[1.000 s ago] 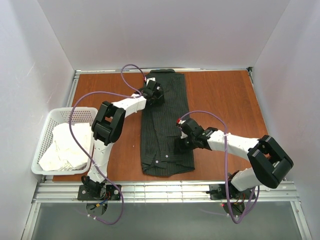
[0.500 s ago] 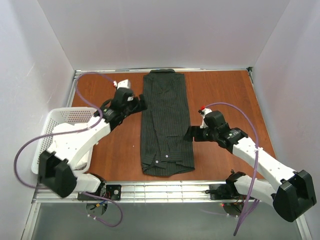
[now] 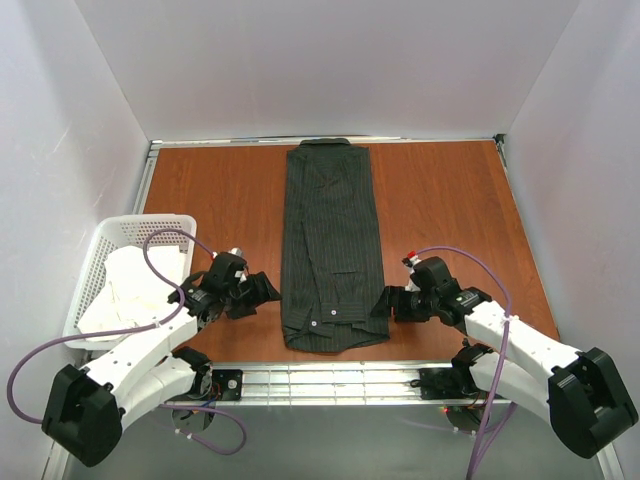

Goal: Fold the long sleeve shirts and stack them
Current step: Fold the shirt

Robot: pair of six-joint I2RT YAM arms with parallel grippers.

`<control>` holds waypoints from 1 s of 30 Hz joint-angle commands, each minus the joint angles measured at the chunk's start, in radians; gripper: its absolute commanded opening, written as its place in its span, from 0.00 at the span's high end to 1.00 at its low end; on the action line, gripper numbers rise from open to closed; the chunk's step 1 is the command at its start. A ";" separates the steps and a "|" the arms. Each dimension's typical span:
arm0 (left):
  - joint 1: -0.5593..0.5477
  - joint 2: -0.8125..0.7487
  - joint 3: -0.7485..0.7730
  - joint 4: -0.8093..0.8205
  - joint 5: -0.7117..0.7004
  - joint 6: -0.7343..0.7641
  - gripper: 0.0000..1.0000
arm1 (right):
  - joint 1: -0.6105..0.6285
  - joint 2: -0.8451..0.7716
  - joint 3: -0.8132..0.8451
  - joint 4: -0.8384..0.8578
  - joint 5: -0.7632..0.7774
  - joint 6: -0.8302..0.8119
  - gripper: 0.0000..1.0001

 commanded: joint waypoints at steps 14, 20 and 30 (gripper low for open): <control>-0.061 0.133 -0.132 0.204 0.179 -0.140 0.30 | 0.040 0.156 -0.089 0.280 -0.085 0.130 0.25; -0.097 0.212 -0.132 0.242 0.188 -0.152 0.36 | 0.047 0.177 -0.097 0.282 -0.071 0.133 0.33; -0.117 0.249 -0.140 0.270 0.201 -0.154 0.69 | 0.049 0.189 -0.097 0.283 -0.069 0.120 0.52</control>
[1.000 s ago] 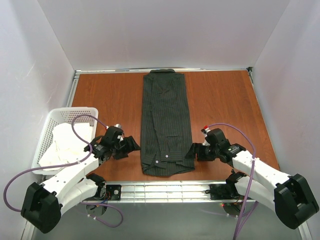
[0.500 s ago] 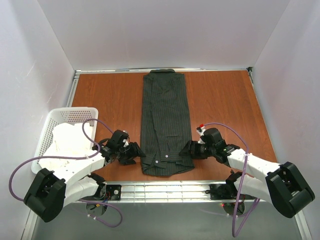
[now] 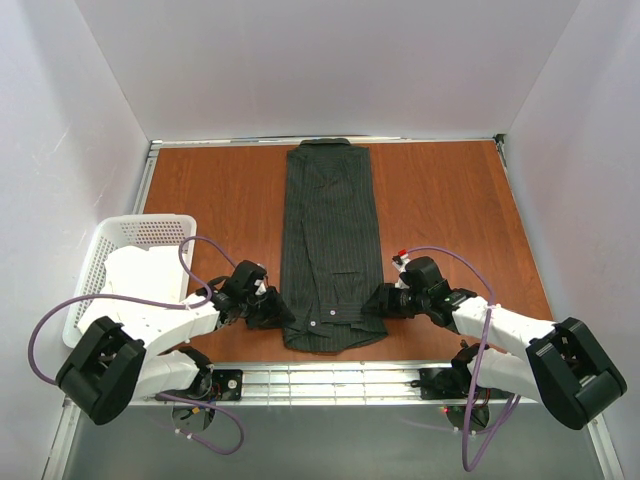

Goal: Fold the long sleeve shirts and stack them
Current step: Fold the shirt

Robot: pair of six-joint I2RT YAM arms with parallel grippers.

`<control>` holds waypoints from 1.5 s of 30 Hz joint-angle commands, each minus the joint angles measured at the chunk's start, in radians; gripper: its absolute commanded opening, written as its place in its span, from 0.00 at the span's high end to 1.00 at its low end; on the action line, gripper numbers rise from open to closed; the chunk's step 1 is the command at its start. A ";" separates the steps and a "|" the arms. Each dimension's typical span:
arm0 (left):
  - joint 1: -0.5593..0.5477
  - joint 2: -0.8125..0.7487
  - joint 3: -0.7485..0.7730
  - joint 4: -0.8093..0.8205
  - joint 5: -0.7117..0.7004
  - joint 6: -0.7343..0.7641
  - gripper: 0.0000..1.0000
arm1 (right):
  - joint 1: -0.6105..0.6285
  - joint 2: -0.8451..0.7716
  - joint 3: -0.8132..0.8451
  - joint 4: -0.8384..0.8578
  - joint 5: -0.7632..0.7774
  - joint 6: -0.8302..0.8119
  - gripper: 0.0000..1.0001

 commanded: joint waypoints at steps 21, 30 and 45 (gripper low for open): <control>-0.024 -0.064 -0.003 -0.045 -0.002 -0.003 0.93 | 0.011 0.072 -0.028 -0.055 -0.037 -0.043 0.55; -0.026 -0.088 -0.003 -0.059 -0.009 -0.011 0.94 | 0.009 -0.033 -0.044 -0.289 0.152 -0.069 0.43; -0.030 -0.076 0.010 -0.059 -0.005 -0.012 0.96 | 0.106 0.134 0.010 -0.172 0.055 -0.010 0.49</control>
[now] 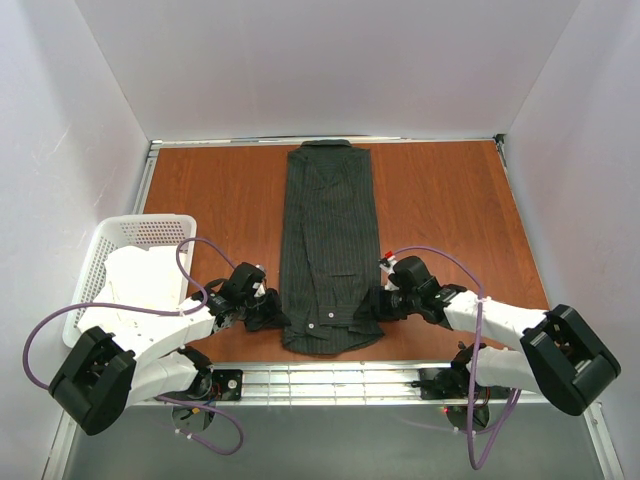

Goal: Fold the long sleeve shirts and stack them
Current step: Fold the shirt

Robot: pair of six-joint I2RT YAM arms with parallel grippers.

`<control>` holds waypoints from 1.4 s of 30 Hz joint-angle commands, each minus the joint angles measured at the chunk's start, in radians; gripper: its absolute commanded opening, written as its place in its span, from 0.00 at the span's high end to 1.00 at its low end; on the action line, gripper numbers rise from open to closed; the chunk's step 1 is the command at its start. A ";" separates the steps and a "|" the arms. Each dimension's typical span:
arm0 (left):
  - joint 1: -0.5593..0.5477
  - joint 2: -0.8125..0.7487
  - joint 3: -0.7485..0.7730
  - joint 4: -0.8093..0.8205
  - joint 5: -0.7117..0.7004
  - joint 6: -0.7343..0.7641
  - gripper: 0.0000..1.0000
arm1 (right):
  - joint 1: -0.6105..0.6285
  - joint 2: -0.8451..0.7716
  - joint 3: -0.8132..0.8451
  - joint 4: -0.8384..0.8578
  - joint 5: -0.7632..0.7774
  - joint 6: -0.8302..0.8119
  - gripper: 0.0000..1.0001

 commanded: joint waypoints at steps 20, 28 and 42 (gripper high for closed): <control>-0.009 -0.109 0.068 -0.111 0.027 -0.024 1.00 | 0.049 -0.046 0.012 -0.262 0.080 -0.030 0.99; -0.009 -0.176 0.192 -0.201 0.028 -0.027 1.00 | 0.047 -0.160 0.155 -0.408 0.080 -0.064 0.99; 0.086 0.144 0.574 -0.154 -0.064 0.120 1.00 | -0.172 0.064 0.560 -0.491 0.003 -0.251 0.99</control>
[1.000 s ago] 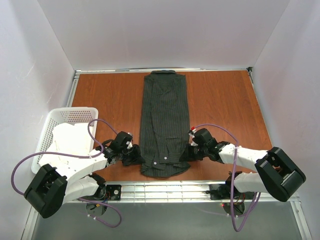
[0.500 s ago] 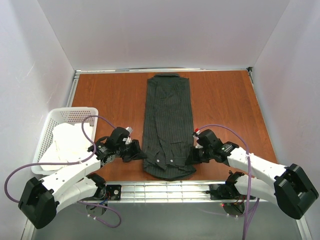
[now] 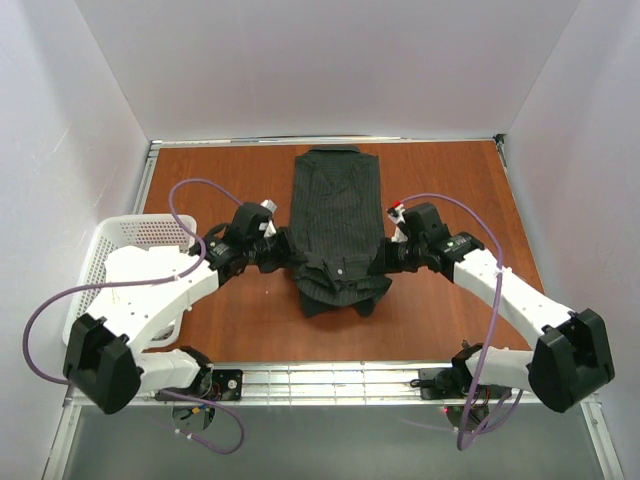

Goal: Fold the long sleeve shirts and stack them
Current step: Fold the shirt

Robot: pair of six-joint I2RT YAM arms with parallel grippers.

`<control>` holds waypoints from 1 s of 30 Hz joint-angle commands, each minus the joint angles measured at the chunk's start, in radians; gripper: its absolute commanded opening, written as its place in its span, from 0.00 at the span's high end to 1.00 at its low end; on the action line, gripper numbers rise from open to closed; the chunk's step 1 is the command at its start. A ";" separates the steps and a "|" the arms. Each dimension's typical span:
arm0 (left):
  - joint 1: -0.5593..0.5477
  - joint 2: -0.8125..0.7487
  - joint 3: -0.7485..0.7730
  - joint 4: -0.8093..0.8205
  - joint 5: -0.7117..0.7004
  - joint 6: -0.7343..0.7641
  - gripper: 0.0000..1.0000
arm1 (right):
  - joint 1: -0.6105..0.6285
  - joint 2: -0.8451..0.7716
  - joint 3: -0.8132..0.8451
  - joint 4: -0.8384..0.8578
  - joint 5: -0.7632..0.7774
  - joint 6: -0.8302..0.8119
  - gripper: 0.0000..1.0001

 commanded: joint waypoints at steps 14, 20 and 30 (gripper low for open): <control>0.231 0.421 0.386 0.115 0.055 0.164 1.00 | -0.219 0.368 0.419 -0.017 -0.185 -0.161 0.99; 0.261 0.548 0.419 0.172 0.063 0.167 1.00 | -0.240 0.533 0.494 0.002 -0.219 -0.172 0.99; 0.294 0.705 0.443 0.281 0.063 0.182 1.00 | -0.288 0.714 0.572 0.046 -0.256 -0.178 0.99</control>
